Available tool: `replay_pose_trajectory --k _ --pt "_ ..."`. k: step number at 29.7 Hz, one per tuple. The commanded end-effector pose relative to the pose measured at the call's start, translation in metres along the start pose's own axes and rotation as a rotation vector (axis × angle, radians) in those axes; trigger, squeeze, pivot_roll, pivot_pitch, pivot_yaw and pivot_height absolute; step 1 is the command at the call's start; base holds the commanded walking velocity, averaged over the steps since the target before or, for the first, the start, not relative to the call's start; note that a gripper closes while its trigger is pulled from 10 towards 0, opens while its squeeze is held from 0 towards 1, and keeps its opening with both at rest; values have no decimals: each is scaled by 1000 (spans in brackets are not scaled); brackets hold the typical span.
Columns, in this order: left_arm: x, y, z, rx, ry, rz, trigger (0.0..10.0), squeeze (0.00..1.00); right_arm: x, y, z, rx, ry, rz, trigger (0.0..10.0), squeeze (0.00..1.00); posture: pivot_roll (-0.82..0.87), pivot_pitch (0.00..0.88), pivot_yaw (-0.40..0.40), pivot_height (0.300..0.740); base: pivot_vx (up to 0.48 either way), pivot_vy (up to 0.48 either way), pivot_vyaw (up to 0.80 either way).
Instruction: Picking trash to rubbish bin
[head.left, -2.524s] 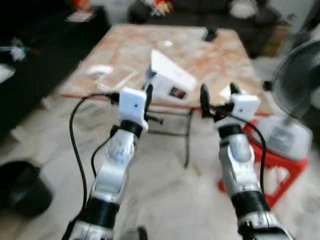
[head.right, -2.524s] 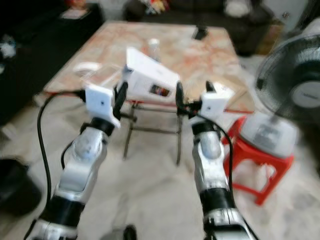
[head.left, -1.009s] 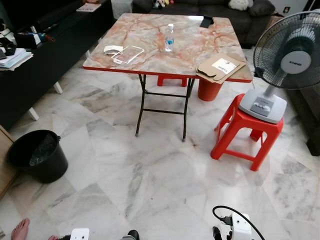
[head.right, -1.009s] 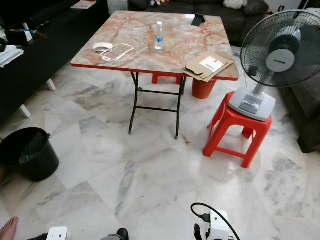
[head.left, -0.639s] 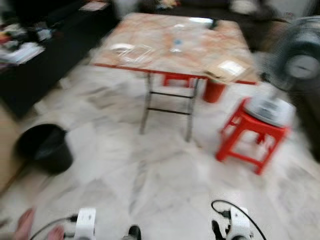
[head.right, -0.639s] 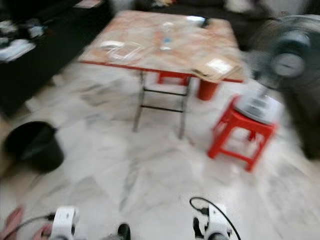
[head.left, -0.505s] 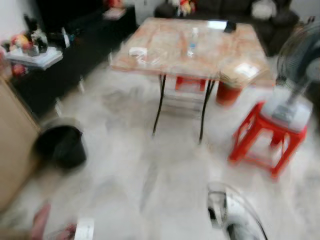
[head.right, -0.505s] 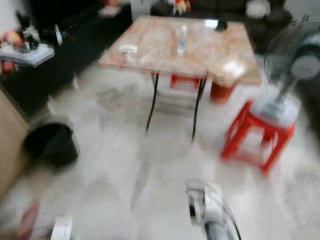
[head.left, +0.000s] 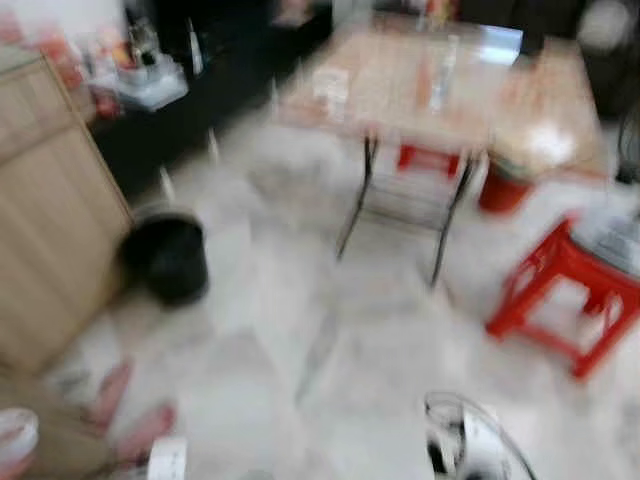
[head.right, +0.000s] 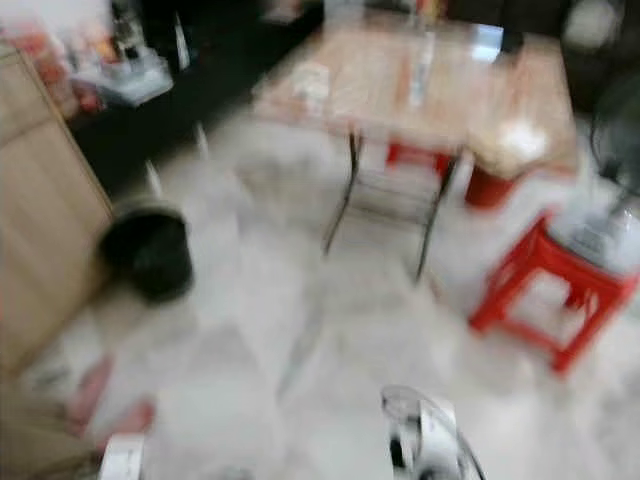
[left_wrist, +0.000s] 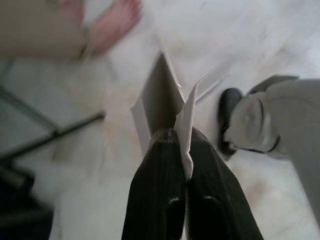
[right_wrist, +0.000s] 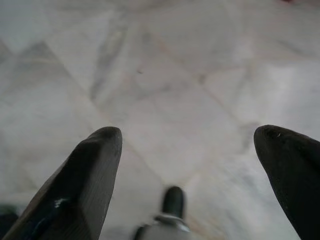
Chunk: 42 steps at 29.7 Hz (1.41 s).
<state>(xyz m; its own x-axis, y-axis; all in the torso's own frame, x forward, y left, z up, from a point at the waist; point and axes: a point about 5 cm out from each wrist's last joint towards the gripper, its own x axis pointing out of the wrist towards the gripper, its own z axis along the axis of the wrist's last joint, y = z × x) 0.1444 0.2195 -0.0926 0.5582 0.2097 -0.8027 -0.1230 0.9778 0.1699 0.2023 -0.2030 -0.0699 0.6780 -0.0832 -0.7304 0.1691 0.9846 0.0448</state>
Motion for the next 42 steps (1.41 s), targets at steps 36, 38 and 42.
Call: replay_pose_trajectory --k 36,38,42 --pt "3 2 13 6 -46 18 10000 0 -2 -2 -9 58 30 -13 10000 0 69 150 -21 740 263 0 75" --pt "3 1 14 21 -47 11 10000 0 -2 -2 -9 52 23 -10 10000 0 69 144 -22 740 264 0 -400" --pt "3 0 15 19 -49 10 10000 0 -2 -2 -8 53 21 -15 10000 0 71 155 -24 740 266 0 0"
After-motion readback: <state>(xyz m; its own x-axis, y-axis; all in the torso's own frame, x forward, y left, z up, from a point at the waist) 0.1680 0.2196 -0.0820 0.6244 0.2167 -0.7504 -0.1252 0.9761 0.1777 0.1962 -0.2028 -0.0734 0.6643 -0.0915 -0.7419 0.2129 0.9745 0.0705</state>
